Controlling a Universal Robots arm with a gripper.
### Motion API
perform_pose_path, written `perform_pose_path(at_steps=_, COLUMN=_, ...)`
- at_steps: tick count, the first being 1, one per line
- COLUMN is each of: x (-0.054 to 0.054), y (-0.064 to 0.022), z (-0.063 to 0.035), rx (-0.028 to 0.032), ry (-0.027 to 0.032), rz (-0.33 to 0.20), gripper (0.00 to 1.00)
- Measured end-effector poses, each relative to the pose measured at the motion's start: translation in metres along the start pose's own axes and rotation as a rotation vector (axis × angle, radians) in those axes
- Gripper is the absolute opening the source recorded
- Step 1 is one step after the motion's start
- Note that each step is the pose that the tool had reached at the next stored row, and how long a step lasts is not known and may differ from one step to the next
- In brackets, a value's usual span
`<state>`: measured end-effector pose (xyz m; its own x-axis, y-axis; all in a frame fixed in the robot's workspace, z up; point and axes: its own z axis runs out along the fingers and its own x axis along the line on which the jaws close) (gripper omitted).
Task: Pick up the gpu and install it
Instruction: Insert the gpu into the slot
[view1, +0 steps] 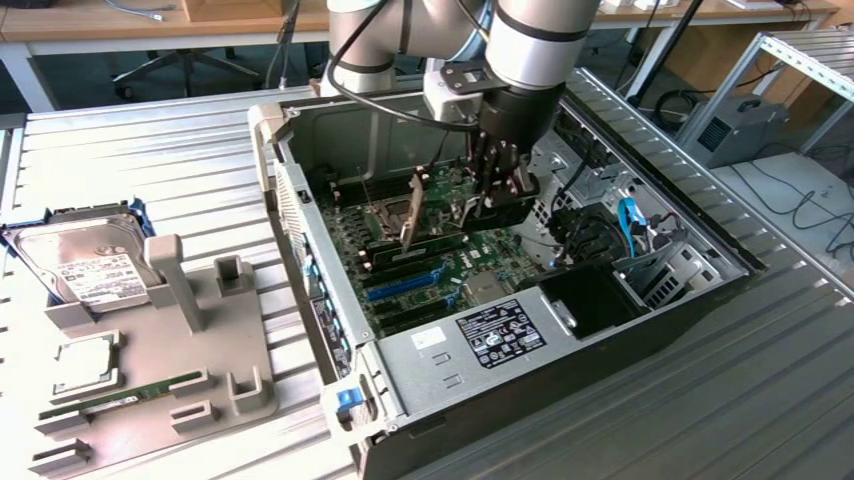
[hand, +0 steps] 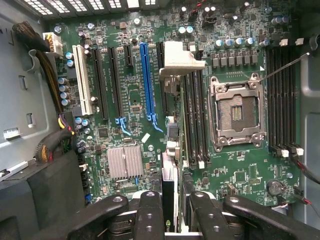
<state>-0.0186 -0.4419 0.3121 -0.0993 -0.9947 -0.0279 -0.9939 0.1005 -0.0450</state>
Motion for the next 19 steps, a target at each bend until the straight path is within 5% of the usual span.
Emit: perform_pose_path(at_steps=19, x=0.0014, y=0.0001, z=0.005, rx=0.0001, ry=0.0, rz=0.0, gripper=0.26)
